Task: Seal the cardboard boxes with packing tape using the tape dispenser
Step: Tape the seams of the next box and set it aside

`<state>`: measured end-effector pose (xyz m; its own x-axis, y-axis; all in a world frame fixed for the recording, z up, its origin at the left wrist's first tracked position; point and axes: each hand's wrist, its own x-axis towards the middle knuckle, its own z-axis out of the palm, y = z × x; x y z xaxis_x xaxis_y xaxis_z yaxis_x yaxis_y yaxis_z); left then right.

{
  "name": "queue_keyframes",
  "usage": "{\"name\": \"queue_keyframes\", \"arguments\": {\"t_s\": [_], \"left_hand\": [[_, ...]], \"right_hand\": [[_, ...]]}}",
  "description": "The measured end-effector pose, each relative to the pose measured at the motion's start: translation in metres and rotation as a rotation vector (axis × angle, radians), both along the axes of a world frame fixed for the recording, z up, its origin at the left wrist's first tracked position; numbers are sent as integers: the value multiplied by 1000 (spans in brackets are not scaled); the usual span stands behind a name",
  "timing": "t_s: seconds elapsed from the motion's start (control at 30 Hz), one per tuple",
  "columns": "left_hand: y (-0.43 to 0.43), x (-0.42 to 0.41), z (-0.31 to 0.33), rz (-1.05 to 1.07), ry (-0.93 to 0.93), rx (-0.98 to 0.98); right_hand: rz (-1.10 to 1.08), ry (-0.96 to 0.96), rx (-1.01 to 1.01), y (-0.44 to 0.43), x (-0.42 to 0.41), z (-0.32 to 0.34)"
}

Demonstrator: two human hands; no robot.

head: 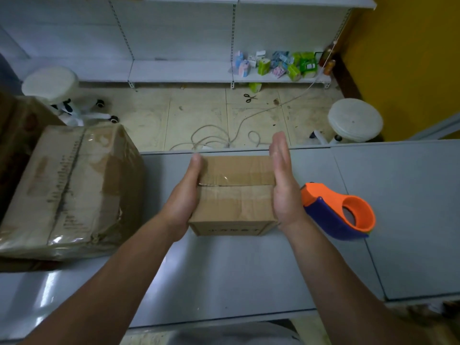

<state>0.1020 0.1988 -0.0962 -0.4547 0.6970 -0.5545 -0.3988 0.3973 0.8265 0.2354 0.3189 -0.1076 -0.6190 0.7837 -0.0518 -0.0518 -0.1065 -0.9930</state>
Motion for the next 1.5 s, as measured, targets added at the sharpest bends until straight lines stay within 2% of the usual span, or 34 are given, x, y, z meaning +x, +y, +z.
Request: {"name": "queue_keyframes", "arguments": {"t_s": [0.1,0.13,0.17,0.23,0.33,0.43,0.47,0.57,0.63,0.7,0.73,0.8,0.87,0.9,0.97,1.03,1.1,1.2,1.23,1.3,1.37,1.43,1.5], "left_hand": [[1,-2,-3,19,-13,11],[1,-3,-3,19,-5,2],[1,-3,-3,30,1,-8],[0,-5,-3,29,17,-45],[1,-4,-3,21,31,-39],[-6,-2,-9,-10,116,-63],[-11,-2,-9,-24,147,-88],[-19,-7,-7,52,265,-120],[-22,-8,12,219,431,-109],[-22,1,43,200,764,3],[-18,11,59,116,924,71],[-3,32,70,-187,1210,76],[14,50,52,-473,1452,-50],[19,56,39,-592,1515,-131],[21,60,18,-724,1511,-257],[22,54,12,-764,1488,-274],[21,47,18,-825,1491,-210],[14,42,30,-887,1391,4],[9,44,31,-843,1364,43],[2,49,29,-613,1401,19],[-3,56,27,-333,1446,-198],[-6,61,26,-192,1288,-445],[-5,60,26,-120,1120,-505]], "right_hand": [[35,-10,-65,7,2,-17],[58,-62,-80,5,3,-25],[49,-179,6,-2,5,-33],[-9,-312,-38,-9,14,-53],[-205,-302,-242,-9,14,-57],[-129,-226,-327,-9,12,-41],[-94,-248,-309,-8,16,-39],[-12,-513,38,-4,29,-31],[-21,-623,273,7,45,-34],[-143,-579,355,12,64,-22],[-197,-547,372,15,72,-16],[-246,-566,408,22,93,-10],[-246,-609,405,27,111,-10],[-247,-625,413,31,120,-13],[-245,-620,422,34,134,-17],[-239,-594,430,33,141,-19],[-205,-552,393,30,139,-19],[-64,-458,367,21,118,-3],[-5,-423,370,19,107,5],[112,-361,376,15,81,21],[203,-364,405,12,57,31],[225,-412,481,8,40,31],[191,-436,552,3,32,27]]}}
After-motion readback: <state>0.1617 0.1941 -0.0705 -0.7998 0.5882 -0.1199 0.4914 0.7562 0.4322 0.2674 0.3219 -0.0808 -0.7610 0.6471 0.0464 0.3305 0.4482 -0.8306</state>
